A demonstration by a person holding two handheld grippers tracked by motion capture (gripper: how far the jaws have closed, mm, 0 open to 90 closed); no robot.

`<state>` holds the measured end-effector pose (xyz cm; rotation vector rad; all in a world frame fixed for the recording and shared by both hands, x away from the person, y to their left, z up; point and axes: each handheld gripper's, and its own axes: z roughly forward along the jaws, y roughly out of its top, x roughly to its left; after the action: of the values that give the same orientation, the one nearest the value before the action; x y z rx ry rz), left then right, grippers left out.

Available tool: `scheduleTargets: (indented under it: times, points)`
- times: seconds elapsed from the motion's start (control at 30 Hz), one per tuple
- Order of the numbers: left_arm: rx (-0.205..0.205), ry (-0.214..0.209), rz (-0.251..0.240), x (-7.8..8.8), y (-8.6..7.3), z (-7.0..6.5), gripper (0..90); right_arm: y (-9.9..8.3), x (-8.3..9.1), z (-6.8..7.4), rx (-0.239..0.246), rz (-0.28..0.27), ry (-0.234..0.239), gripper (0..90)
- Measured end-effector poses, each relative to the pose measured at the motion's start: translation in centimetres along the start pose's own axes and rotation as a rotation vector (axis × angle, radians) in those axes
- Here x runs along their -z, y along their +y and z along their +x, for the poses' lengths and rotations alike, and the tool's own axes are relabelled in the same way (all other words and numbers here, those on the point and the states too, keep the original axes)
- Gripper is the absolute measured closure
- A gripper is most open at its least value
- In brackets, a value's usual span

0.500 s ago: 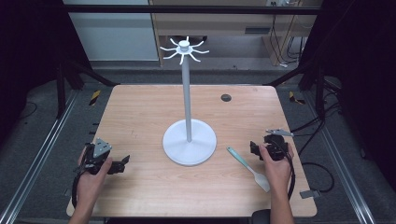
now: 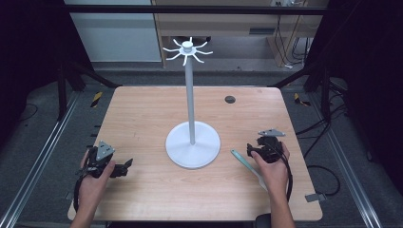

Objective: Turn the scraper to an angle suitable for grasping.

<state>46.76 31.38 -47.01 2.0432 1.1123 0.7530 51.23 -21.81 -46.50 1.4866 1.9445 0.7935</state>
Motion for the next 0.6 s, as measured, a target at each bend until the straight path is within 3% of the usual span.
scheduleTargets:
  times: [0.17, 0.37, 0.53, 0.6]
  points:
    - [-0.001, 0.001, 0.007, 0.0, -0.1, 0.0, 2.8, 1.9, 0.3, 1.3, 0.061, 0.029, 0.021, 41.9]
    - [-0.001, 0.005, 0.009, 0.0, -0.2, 0.0, 2.9, 3.9, -0.7, 1.4, 0.091, 0.077, 0.039, 54.9]
    - [-0.002, 0.007, 0.011, 0.0, -0.1, 0.1, 2.9, 3.3, -1.4, 1.6, 0.098, 0.062, 0.076, 68.4]
    - [0.001, 0.004, 0.012, -0.1, -0.1, 0.1, 3.0, 2.9, -1.3, 2.1, 0.121, 0.077, 0.101, 76.3]
